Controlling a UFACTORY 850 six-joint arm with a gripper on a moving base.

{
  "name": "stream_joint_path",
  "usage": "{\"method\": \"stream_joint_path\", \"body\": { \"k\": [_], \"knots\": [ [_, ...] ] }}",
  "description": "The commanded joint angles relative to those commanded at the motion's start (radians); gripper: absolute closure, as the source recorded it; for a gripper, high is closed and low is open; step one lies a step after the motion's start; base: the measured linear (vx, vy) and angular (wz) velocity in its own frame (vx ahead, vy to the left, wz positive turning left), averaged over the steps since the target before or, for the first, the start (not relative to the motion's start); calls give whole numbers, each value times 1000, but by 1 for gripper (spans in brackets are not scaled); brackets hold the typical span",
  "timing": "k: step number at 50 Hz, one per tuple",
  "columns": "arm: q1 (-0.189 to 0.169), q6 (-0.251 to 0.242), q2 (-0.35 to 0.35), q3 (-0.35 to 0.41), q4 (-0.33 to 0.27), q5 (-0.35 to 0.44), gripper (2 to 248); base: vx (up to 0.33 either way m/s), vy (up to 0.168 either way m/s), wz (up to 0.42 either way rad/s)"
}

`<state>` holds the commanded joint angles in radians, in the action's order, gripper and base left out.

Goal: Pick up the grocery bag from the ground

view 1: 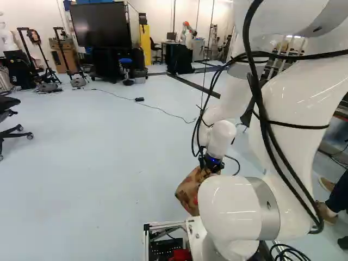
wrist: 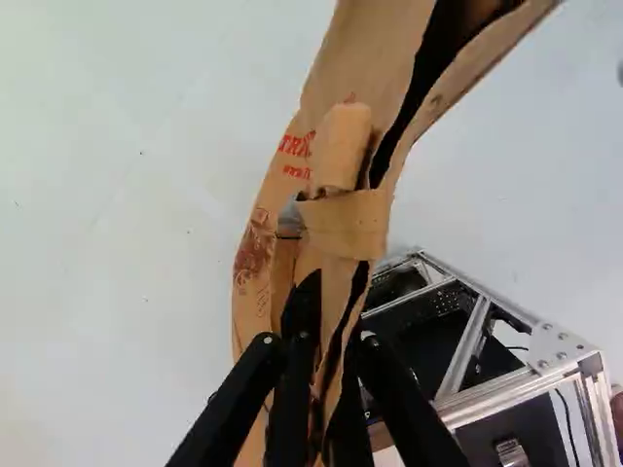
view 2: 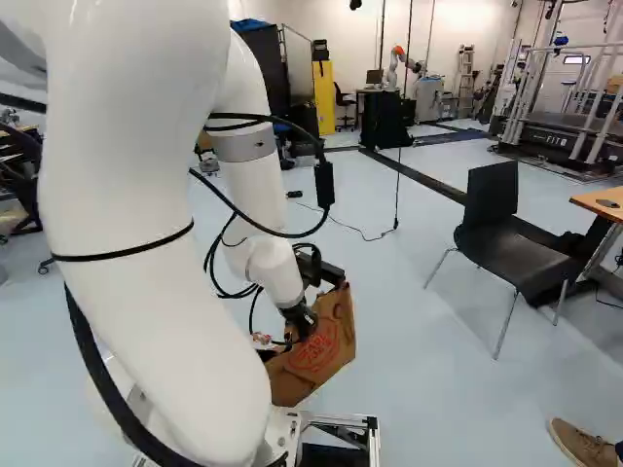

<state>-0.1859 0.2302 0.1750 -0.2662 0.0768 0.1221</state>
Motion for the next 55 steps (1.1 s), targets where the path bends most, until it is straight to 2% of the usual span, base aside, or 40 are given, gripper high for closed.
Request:
{"method": "stream_joint_path", "body": {
  "k": [28, 55],
  "knots": [
    [28, -34, -68, 27, -11, 112, 231, 0, 0, 0],
    [75, -93, -184, 72, -31, 303, 231, 0, 0, 0]
  ]
}}
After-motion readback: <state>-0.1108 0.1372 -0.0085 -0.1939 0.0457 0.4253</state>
